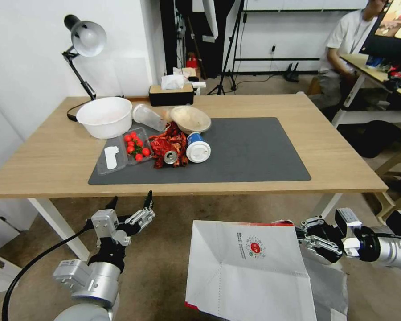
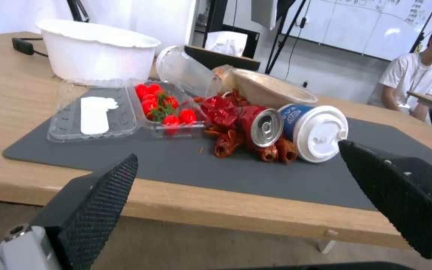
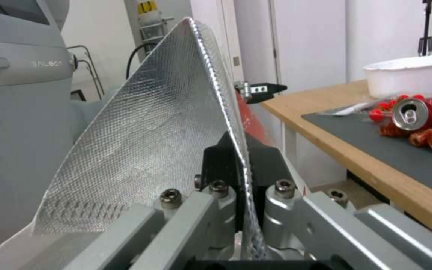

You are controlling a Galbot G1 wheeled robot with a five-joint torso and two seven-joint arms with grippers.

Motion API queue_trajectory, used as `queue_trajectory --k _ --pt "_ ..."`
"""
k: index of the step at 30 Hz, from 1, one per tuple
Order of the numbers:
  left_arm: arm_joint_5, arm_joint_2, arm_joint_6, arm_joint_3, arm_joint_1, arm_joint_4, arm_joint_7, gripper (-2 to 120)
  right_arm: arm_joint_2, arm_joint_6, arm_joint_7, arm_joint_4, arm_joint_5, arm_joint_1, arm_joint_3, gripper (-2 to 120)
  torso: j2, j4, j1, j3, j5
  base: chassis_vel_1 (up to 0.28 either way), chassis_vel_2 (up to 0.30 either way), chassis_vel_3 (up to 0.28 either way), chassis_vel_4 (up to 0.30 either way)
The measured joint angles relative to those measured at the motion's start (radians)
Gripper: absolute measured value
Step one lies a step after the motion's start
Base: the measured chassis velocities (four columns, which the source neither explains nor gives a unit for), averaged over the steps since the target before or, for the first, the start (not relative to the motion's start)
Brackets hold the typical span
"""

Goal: Pick up the food delivery bag from the floor and place it on the table.

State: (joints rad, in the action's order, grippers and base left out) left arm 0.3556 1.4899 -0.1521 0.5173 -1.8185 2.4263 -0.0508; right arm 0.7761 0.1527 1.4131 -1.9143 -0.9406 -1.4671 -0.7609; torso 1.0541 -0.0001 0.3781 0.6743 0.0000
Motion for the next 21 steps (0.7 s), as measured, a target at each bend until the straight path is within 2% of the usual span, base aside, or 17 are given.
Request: queue_trajectory --k 11,21 --pt "0.015 0.000 0.012 0.000 0.001 -0.002 -0.006 100 -0.001 0.000 -0.002 0.002 0.000 0.004 0.003 0 0.056 0.0000 0.025 0.031 0.0000 0.000 0.000 0.000 0.000" --pt "0.026 -0.004 0.037 0.000 0.003 -0.015 -0.004 100 0.003 -0.002 -0.012 0.006 -0.003 0.005 0.004 0 0.069 -0.0001 0.031 0.039 0.0001 0.000 0.000 0.000 0.000"
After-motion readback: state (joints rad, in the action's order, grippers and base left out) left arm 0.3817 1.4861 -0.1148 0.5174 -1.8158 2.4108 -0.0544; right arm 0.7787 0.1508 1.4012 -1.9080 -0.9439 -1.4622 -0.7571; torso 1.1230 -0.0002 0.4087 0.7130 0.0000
